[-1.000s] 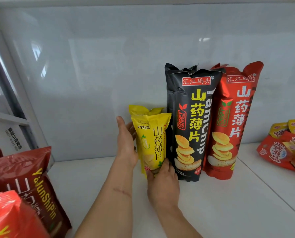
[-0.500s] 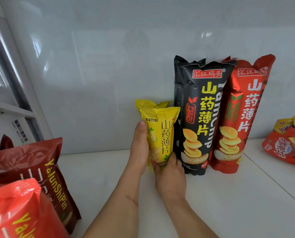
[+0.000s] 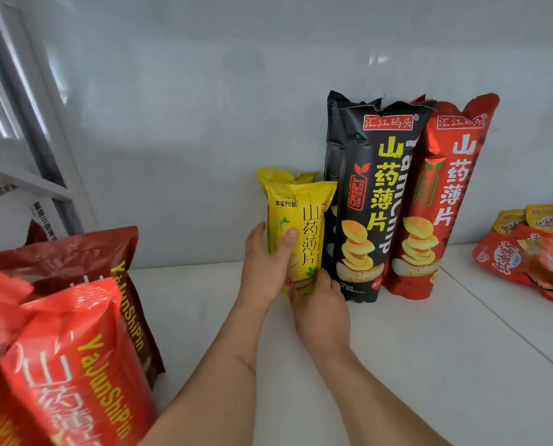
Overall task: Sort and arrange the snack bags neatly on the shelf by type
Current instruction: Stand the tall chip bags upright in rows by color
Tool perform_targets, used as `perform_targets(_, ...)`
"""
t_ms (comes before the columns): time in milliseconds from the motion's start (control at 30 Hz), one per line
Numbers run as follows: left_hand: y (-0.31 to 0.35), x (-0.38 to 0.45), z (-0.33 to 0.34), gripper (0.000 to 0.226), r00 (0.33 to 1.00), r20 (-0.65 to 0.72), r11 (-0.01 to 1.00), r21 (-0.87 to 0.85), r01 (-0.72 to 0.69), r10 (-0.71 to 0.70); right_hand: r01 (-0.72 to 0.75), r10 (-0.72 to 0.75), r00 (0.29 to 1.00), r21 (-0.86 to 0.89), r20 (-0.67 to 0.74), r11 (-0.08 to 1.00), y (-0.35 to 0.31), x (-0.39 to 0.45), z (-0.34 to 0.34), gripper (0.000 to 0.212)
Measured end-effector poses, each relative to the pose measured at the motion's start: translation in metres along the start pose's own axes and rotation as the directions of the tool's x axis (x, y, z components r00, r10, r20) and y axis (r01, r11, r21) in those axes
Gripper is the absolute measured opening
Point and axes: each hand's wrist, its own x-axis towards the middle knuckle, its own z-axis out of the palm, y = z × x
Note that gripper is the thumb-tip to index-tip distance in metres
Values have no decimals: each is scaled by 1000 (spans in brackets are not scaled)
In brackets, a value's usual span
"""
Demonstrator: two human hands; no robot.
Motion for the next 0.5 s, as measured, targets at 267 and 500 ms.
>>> perform_targets(267, -10, -73, -28, 42, 980, -33, 744, 656, -126, 195, 257, -238, 966, -303, 98, 918, 1, -50, -35, 36)
perform_targets(500, -11, -152, -52, 38, 874, 106, 404, 856, -323, 475, 466, -465, 879, -408, 108, 786, 8, -98, -66, 6)
